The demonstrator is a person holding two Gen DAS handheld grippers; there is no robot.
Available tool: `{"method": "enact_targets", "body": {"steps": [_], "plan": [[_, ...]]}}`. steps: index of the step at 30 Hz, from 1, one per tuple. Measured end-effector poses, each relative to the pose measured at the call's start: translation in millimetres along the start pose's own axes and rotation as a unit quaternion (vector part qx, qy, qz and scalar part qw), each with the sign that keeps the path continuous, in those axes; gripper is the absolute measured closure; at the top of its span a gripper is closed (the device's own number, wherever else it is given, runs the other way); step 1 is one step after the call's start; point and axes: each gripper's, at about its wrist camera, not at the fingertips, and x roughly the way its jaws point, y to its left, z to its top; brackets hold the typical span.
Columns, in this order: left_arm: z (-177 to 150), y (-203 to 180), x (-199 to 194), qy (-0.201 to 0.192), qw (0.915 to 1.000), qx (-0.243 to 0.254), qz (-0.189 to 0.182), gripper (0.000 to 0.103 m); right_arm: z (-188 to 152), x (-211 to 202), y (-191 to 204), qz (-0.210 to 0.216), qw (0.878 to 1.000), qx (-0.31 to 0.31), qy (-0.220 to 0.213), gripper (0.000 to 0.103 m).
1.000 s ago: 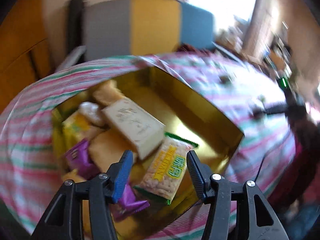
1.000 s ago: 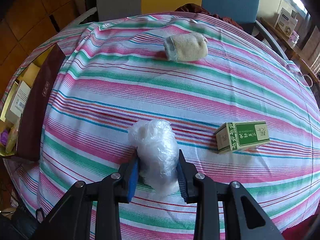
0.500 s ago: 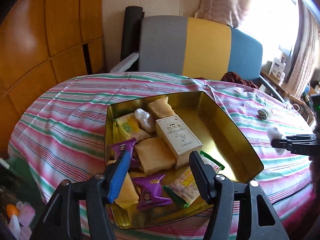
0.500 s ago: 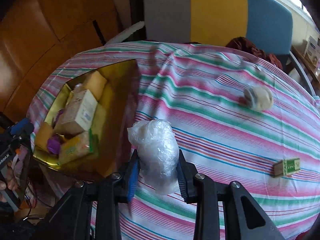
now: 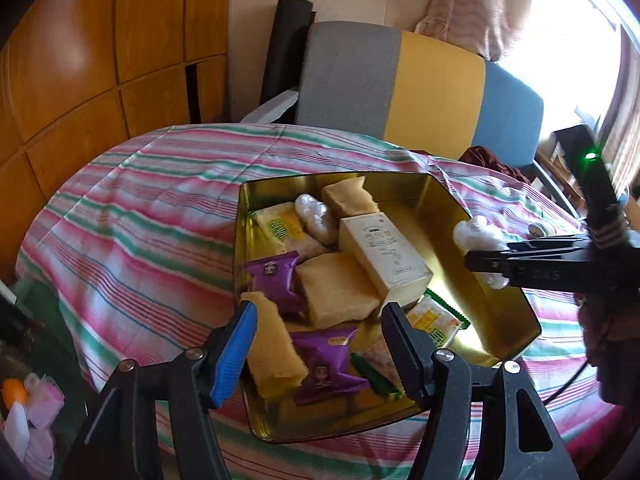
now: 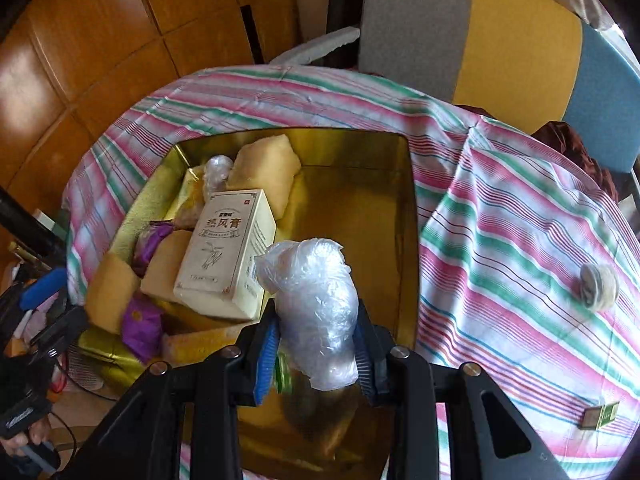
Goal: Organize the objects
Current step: 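Carry the plastic bag over the gold tray and open the right gripper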
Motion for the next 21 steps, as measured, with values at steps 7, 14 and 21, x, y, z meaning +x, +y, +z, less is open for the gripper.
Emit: {"method": "enact_targets", "body": {"steps": [7,14,21], "plan": [[-3,19,3,0.005,0.9996,-0.025,0.009,0.036,6,38,13,-0.013,0.999,-0.017,0.035,0.068],[-5,23,3,0.005,0.9995,-0.029,0.011,0.034,-2,41,21,-0.009,0.998,-0.038,0.045,0.058],[-3,17,-1,-0.001,0.9997,-0.022,0.011,0.034,-12,12,11,-0.004,1.000,-0.017,0.007,0.055]]}}
